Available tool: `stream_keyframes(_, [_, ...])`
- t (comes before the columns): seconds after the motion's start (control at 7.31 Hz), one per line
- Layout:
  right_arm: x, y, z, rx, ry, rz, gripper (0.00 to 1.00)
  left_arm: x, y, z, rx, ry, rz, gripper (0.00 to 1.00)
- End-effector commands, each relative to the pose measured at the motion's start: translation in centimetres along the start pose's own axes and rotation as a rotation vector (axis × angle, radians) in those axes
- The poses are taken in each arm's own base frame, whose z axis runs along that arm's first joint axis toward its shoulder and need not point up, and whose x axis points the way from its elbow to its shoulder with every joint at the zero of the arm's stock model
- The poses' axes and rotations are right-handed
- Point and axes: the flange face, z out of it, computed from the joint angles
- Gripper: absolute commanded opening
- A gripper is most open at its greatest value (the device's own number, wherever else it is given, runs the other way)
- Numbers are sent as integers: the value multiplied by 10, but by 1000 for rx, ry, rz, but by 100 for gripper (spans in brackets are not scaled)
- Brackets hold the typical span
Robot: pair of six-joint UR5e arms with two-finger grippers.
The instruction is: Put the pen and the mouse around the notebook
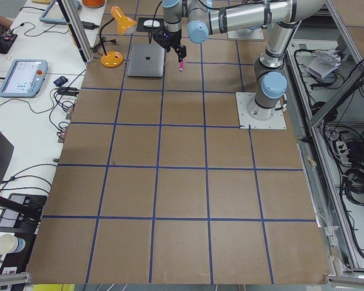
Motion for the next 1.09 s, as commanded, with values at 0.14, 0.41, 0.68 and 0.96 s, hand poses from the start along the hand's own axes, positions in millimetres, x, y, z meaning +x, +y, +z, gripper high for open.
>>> stream_keyframes(0.14, [-1, 0, -1, 0, -2, -3, 100, -26, 5, -56, -17, -58, 386, 100])
stream_keyframes(0.41, [-1, 1, 0, -3, -2, -3, 100, -18, 11, -72, 20, -63, 534, 100])
stream_keyframes(0.68, [0, 0, -1, -2, -2, -2, 100, -20, 20, -106, 90, -44, 568, 100])
stream_keyframes(0.96, [0, 2, -1, -5, -2, -2, 100, -17, 7, -105, 96, -79, 593, 100])
